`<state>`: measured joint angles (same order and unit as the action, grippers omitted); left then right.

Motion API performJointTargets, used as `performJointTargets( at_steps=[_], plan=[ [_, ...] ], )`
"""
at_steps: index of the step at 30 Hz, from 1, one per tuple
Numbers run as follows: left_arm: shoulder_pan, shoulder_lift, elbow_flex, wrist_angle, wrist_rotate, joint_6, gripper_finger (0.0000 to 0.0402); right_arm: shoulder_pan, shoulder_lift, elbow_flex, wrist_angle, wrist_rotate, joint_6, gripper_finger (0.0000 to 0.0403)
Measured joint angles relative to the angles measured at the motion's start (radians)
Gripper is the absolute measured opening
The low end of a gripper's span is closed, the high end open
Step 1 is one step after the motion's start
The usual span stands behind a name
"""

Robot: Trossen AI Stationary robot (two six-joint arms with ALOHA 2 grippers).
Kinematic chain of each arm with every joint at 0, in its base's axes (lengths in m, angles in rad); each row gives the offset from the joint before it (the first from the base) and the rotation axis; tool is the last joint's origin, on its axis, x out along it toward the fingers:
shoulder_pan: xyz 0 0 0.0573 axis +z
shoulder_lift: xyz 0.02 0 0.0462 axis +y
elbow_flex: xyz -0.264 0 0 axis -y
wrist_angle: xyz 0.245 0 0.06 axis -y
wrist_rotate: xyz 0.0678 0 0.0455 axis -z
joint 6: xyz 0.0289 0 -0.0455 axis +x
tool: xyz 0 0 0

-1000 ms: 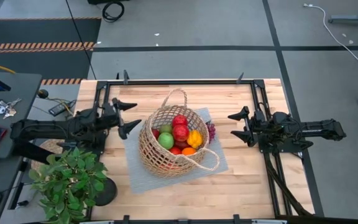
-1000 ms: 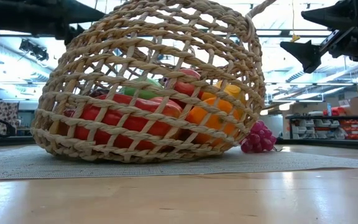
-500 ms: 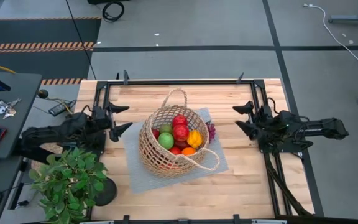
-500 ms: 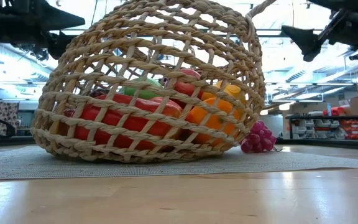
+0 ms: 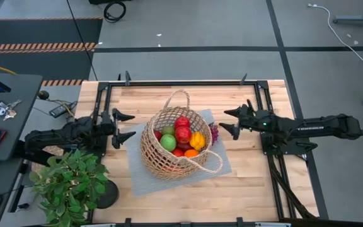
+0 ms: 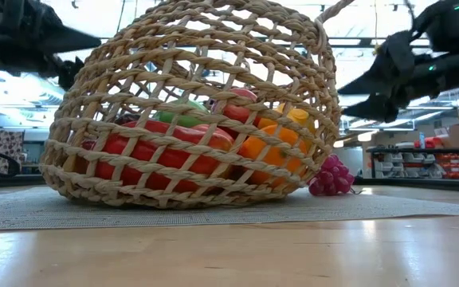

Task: Build produce basket
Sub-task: Put the grapes into the basket

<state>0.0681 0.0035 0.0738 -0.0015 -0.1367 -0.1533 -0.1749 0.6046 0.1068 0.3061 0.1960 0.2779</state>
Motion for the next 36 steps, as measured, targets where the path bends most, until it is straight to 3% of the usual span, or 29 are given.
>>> performJointTargets(
  at_steps=[10,17,22,28,36],
  plan=[
    [-0.001,0.002,-0.065,0.035,0.061,-0.086,0.0389,0.009,0.284,0.017,0.019,-0.153,-0.001,0.0384],
    [0.0,0.002,-0.065,0.033,0.072,-0.102,0.0389,0.136,0.444,0.017,0.19,-0.036,-0.213,0.0384],
    [0.0,0.002,-0.065,0.036,0.048,-0.161,0.0389,0.146,0.573,0.021,0.34,-0.046,-0.278,0.0384],
    [0.0,0.002,-0.065,0.039,0.044,-0.203,0.0389,0.15,0.748,0.075,0.351,-0.094,-0.29,0.0384],
    [0.0,0.002,-0.066,0.039,0.043,-0.202,0.0389,0.139,0.933,0.187,0.363,-0.069,-0.335,0.0384]
  ],
)
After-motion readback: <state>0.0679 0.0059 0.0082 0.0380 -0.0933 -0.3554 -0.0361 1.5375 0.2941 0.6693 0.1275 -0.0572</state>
